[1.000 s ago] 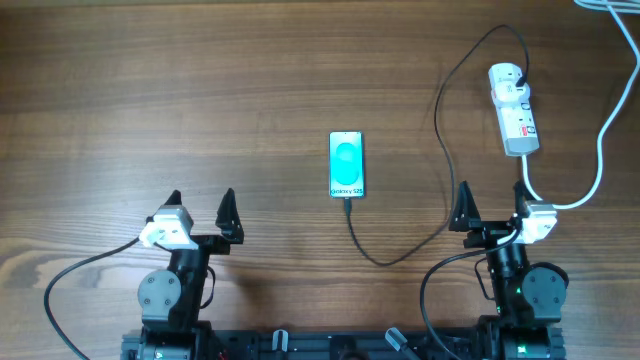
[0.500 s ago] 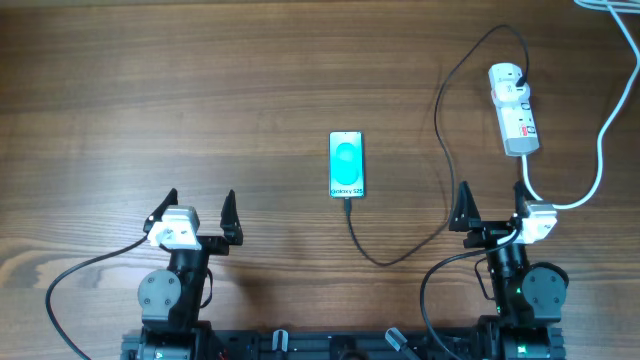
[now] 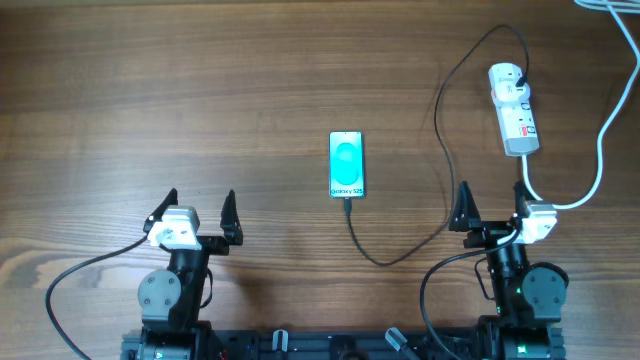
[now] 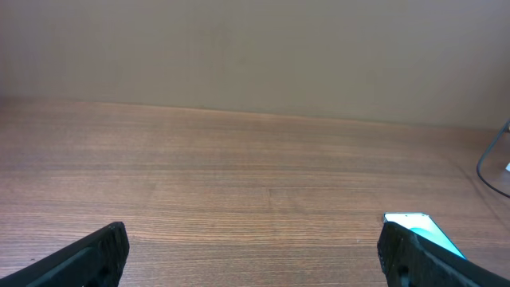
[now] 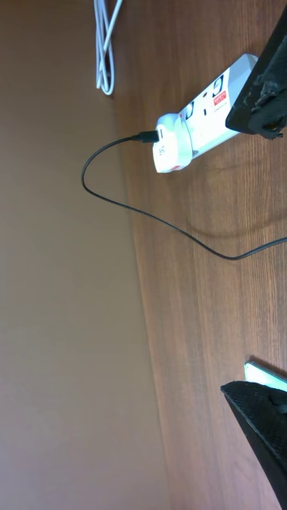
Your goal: Plug charger to phone and switch on socket
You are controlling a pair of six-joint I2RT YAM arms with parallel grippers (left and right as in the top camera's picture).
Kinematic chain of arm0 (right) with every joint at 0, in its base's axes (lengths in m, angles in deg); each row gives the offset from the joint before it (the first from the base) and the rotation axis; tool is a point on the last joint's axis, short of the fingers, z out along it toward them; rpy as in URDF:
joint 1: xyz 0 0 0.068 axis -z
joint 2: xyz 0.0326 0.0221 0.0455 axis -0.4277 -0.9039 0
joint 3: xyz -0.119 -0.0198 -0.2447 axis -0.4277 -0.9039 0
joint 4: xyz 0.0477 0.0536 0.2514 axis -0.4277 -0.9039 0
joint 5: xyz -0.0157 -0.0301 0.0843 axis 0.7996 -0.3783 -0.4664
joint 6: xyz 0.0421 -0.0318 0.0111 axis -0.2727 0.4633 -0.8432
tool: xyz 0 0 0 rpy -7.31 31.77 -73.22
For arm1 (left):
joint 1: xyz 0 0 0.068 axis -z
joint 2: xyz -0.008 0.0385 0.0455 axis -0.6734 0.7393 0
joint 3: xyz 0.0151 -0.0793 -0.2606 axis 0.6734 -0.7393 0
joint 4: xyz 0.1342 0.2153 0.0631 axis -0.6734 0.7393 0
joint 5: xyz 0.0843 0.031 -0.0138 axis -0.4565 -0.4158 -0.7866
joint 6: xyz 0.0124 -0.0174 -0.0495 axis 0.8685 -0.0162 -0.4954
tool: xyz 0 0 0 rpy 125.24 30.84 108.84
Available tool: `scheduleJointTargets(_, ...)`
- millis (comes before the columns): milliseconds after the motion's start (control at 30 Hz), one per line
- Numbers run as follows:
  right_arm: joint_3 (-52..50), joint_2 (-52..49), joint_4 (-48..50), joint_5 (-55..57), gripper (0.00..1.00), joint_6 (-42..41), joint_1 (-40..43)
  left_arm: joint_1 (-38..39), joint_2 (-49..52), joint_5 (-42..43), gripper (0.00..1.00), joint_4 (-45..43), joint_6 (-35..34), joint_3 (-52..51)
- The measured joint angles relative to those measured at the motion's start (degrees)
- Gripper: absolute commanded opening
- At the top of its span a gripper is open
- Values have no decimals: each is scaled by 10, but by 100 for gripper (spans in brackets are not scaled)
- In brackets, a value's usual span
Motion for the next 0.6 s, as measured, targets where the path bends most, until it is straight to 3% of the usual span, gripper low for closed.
scheduleJointTargets(400, 0, 0, 0, 10, 99, 3, -16, 0, 0, 0, 100, 0, 2, 0)
scheduleJointTargets(600, 0, 0, 0, 13, 100, 55, -21, 0, 0, 0, 100, 0, 2, 0)
